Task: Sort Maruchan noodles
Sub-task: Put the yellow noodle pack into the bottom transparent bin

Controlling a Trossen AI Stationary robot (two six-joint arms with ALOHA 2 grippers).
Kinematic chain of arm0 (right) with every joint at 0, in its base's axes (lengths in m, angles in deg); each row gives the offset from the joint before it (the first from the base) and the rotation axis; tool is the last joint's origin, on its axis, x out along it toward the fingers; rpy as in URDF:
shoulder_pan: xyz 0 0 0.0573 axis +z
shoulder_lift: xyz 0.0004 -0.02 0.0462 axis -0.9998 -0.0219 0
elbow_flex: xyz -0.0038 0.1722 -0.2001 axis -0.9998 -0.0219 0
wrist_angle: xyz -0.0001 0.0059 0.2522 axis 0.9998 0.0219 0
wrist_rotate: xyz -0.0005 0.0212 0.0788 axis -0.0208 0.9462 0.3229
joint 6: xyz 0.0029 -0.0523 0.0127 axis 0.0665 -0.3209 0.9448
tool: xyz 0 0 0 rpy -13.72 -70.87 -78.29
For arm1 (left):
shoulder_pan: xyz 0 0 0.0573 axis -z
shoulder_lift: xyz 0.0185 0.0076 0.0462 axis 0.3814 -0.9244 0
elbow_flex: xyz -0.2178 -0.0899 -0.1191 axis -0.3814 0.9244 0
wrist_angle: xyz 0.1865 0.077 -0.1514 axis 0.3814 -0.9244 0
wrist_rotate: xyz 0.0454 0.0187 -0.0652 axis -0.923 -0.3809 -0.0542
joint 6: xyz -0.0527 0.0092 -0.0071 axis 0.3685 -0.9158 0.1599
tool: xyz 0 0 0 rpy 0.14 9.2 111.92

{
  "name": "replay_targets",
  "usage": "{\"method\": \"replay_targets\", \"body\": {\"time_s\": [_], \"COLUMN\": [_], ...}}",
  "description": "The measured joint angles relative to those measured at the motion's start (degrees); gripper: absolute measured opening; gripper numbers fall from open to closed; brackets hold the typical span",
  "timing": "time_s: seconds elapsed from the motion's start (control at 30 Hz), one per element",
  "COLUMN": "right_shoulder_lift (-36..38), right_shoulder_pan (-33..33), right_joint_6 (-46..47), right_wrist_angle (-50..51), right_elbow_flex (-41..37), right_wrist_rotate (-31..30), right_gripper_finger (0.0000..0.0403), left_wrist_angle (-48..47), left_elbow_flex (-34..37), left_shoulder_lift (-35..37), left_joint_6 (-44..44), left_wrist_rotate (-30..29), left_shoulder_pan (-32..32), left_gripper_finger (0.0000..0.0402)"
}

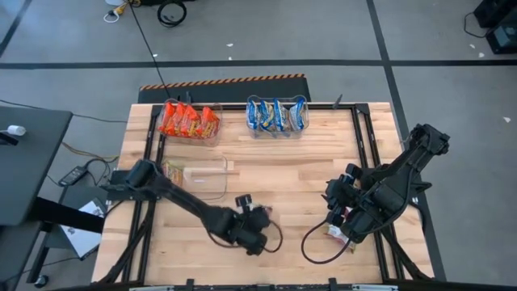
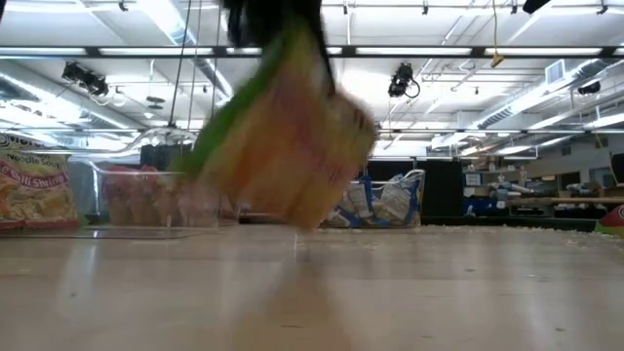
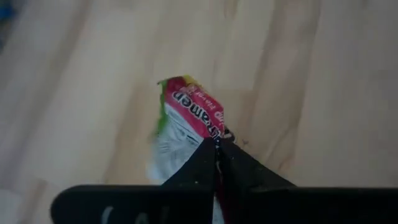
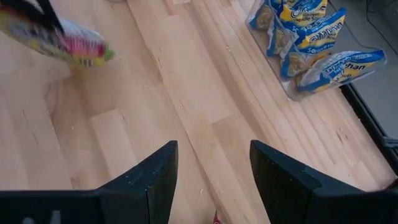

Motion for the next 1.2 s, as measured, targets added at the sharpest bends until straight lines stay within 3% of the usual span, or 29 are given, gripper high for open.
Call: {"method": "replay_targets", "body": {"time_s": [0.17, 0.4, 0.67, 0.93, 1.2], "right_shoulder_lift": [0.0, 0.0, 0.0, 0.0, 0.0], "right_shoulder_pan": [0.5, 0.9, 1.6, 1.6, 0.5], "right_joint_6": [0.2, 0.2, 0.1, 0.0, 0.0], "right_wrist_angle": [-0.4, -3.0, -7.4, -9.6, -10.1], "right_elbow_flex": [0.0, 0.0, 0.0, 0.0, 0.0], "right_wrist_rotate": [0.5, 0.5, -1.6, -2.9, -3.0], "right_gripper_finger": [0.0205, 0.0205, 0.0205, 0.0205, 0.0205], "left_wrist_angle": [-10.0, -21.3, -47.3, -44.5, -27.3], "left_elbow_flex": [-7.4, -8.1, -7.7, 12.2, 33.9], "left_shoulder_lift": [6.0, 15.6, 23.9, 38.5, 49.5], "left_joint_6": [5.2, 14.9, 36.0, 47.3, 49.1], "left_wrist_rotate": [3.8, 4.8, -5.8, -11.0, -16.3], "left_shoulder_pan": [-2.8, -3.3, 2.7, 3.7, 0.7], "left_gripper_finger": [0.0012, 0.0010, 0.0010, 0.0009, 0.0009]}}
